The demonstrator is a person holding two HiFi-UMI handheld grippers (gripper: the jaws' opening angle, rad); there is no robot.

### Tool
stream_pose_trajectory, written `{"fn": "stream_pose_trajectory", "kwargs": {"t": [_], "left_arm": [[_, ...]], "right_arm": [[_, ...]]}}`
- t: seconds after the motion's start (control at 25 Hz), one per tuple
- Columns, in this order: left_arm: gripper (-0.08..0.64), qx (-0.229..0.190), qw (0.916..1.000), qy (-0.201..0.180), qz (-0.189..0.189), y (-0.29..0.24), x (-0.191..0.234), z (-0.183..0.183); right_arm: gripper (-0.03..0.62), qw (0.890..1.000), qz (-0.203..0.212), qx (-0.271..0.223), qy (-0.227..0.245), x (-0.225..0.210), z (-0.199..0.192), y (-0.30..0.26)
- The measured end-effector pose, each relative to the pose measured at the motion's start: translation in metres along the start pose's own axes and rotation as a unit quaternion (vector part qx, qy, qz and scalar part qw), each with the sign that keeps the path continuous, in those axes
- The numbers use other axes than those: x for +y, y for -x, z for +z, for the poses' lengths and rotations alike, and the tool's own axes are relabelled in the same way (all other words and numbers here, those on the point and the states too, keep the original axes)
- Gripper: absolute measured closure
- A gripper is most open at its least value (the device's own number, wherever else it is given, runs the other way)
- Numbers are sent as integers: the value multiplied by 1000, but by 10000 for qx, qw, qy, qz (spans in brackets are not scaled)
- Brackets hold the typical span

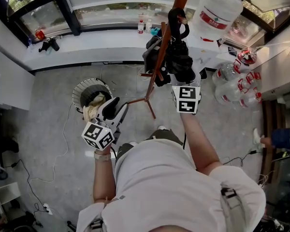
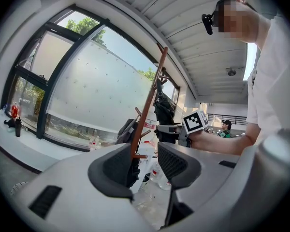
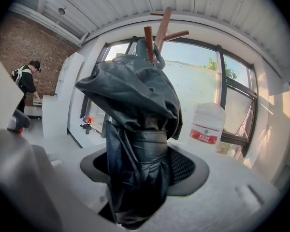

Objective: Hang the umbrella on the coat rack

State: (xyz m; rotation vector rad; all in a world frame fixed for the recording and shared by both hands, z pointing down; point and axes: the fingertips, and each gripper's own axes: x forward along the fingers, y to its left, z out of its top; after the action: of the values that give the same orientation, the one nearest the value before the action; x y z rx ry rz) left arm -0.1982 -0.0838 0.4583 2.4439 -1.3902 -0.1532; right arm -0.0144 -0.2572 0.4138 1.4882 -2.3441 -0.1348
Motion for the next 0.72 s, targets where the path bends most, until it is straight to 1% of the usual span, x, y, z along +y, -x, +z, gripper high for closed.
{"fn": "stream_pose_trajectory", "kwargs": {"t": [0.28,0.48,0.72], "left_arm": [[407,60,9999,26,107,6,2,-6],[407,70,9996,57,254,17,6,-11],[407,112,9991,110,386,29,6,-18]], "right_arm": [[308,9999,-36,3,-97,2,-8,-9],[308,9997,-54,-102,-227,9,-12,-13],[307,9984,116,-262,-485,21,-13,-17]]}}
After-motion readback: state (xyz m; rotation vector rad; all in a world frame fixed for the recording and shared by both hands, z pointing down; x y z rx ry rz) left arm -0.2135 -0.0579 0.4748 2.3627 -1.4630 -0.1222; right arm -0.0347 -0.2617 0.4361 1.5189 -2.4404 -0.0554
